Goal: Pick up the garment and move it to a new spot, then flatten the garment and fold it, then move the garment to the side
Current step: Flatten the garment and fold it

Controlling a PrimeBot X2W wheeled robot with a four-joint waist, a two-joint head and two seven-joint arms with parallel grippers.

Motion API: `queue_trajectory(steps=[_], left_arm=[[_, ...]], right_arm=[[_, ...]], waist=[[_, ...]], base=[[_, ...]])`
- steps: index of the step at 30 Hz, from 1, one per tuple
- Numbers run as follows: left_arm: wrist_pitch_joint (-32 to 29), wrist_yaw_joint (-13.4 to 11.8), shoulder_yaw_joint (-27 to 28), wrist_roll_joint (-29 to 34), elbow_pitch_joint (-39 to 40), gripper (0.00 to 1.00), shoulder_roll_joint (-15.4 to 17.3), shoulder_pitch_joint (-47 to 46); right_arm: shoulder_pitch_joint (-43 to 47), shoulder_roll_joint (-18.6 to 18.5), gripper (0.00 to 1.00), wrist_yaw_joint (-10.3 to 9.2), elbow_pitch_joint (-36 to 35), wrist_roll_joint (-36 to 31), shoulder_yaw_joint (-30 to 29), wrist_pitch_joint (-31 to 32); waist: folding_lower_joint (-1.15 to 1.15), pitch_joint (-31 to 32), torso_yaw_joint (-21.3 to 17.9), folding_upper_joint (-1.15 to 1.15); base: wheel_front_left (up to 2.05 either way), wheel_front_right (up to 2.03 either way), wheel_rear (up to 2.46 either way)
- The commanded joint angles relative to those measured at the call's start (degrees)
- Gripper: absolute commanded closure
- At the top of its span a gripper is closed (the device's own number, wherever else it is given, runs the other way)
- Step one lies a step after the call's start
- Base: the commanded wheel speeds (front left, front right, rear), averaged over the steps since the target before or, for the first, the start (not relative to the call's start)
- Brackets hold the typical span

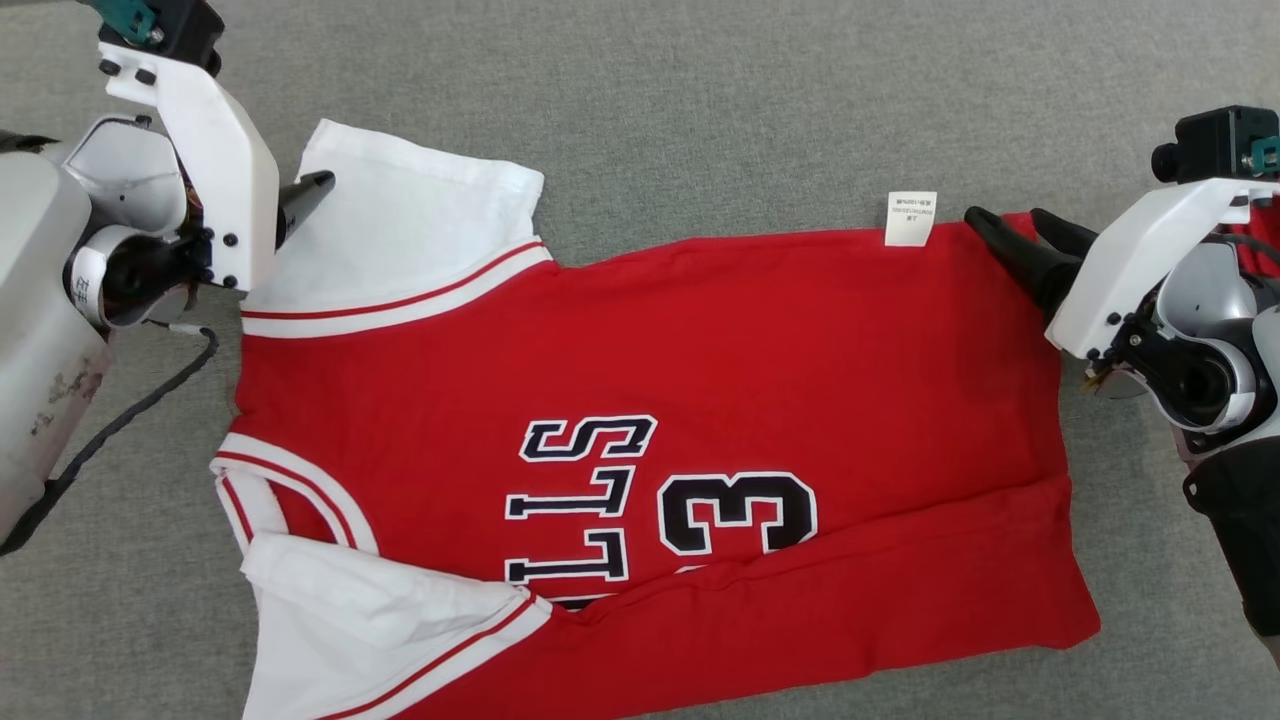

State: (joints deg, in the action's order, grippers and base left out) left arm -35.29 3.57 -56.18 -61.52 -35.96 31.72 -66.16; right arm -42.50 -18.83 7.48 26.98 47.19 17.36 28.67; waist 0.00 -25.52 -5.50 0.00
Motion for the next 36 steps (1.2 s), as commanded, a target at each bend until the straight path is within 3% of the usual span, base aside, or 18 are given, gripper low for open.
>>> queue_trajectory(steps=[1, 15, 17, 18, 19, 20, 22, 23, 36], left_arm=[[0.27, 0.66, 0.19, 0.21, -1.31, 0.0, -0.33, -1.8], [1.39, 2.94, -0.42, 0.37, -12.03, 0.0, -3.19, -5.73], [1.19, 3.06, -0.8, 0.44, -13.12, 0.38, -3.49, -5.8], [1.1, 3.17, -0.92, 0.38, -13.55, 0.49, -3.67, -5.93], [1.03, 3.29, -1.0, 0.27, -13.92, 0.49, -3.87, -6.08], [1.05, 3.3, -1.08, 0.12, -14.18, 0.64, -4.04, -6.2], [1.19, 3.47, -1.23, 0.02, -14.55, 1.0, -4.24, -6.49], [1.25, 3.49, -1.32, 0.0, -14.73, 1.0, -4.26, -6.63], [2.86, 4.0, -2.44, -1.73, -14.44, 1.0, -4.64, -4.8]], right_arm=[[-0.95, -0.19, 0.0, 0.04, -0.14, 0.83, 0.53, -0.7], [-2.21, -0.37, 0.0, 0.04, -0.52, 5.53, 7.64, -3.22], [-2.43, -0.77, 0.3, 0.04, -0.26, 6.05, 8.43, -3.74], [-2.56, -0.94, 0.43, 0.04, -0.1, 6.28, 8.76, -3.81], [-2.67, -1.12, 0.52, 0.04, 0.09, 6.46, 9.04, -4.14], [-2.78, -1.24, 0.59, 0.04, 0.17, 6.66, 9.4, -4.35], [-3.06, -1.7, 0.92, 0.04, 0.24, 6.85, 10.2, -4.93], [-3.29, -1.92, 1.0, 0.04, 0.25, 6.85, 10.38, -5.54], [-3.29, -3.05, 1.0, 0.04, 2.37, 8.34, 14.12, -13.79]], waist=[[0.0, -1.8, -1.37, 0.0], [0.0, -4.16, -4.11, 0.0], [0.0, -4.04, -4.03, 0.0], [0.0, -3.98, -3.94, 0.0], [0.0, -3.91, -3.84, 0.0], [0.0, -3.82, -3.74, 0.0], [0.0, -3.55, -3.56, 0.0], [0.0, -3.44, -3.51, 0.0], [0.0, 0.91, -2.4, 0.0]], base=[[0.0, 0.0, 0.0], [0.0, 0.0, 0.0], [0.0, 0.0, 0.0], [0.0, 0.0, 0.0], [0.0, 0.0, 0.0], [0.0, 0.0, 0.0], [0.0, 0.0, 0.0], [0.0, 0.0, 0.0], [0.0, 0.0, 0.0]])
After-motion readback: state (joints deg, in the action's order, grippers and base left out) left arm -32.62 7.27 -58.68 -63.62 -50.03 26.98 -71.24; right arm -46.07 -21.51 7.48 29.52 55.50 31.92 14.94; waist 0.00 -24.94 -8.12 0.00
